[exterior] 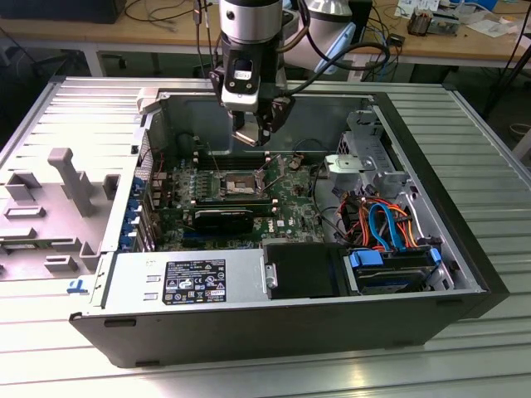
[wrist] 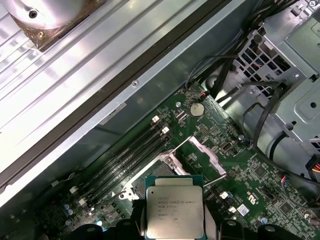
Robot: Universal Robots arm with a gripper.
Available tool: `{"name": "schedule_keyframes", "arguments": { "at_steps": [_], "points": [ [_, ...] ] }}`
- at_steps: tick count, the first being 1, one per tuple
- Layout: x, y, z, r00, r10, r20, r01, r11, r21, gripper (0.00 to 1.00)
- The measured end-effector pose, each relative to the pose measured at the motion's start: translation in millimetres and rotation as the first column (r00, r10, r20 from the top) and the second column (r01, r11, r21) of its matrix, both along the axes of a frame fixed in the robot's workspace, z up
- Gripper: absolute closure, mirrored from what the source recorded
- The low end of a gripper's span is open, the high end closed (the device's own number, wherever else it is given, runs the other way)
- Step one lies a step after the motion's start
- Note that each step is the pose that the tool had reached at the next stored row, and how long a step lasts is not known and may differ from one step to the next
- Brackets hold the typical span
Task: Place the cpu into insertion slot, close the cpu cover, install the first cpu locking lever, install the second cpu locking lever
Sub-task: 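Place the cpu into insertion slot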
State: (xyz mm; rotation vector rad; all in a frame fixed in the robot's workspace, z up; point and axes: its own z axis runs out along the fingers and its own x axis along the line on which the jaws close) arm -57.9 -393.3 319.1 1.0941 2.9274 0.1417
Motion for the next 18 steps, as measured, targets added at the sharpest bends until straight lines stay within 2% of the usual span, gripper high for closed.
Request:
{"name": "schedule_keyframes", "arguments": {
  "at_steps": [18],
  "points": [
    [0.0, 0.0, -0.1, 0.9986, -0.053, -0.0001, 0.053, 0.9986, -0.0001, 0.45]
  ]
}}
